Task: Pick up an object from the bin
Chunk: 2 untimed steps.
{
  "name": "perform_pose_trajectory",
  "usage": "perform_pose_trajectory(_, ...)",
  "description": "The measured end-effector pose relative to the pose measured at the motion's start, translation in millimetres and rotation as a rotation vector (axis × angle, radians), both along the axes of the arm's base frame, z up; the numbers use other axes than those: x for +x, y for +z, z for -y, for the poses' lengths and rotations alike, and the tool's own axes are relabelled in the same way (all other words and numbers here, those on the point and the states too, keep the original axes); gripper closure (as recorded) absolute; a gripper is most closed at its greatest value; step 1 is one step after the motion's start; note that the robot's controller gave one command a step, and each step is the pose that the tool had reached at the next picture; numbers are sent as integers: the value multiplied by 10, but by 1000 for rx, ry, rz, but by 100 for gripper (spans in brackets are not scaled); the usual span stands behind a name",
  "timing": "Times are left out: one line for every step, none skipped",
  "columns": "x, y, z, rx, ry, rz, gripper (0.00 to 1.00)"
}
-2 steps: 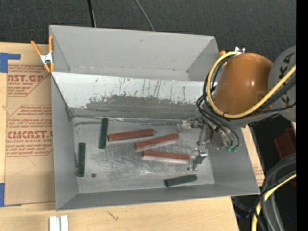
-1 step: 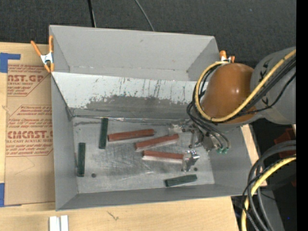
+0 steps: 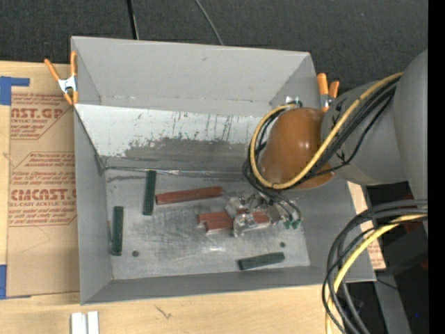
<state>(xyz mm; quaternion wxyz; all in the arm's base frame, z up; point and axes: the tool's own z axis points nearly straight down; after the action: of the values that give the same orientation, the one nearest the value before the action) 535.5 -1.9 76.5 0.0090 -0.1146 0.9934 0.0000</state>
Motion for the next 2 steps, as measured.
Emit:
perform_pose_trajectory(0,0,0,0,0,0,100)
perform_pose_trajectory(-4,25,9,1,11,-2,100)
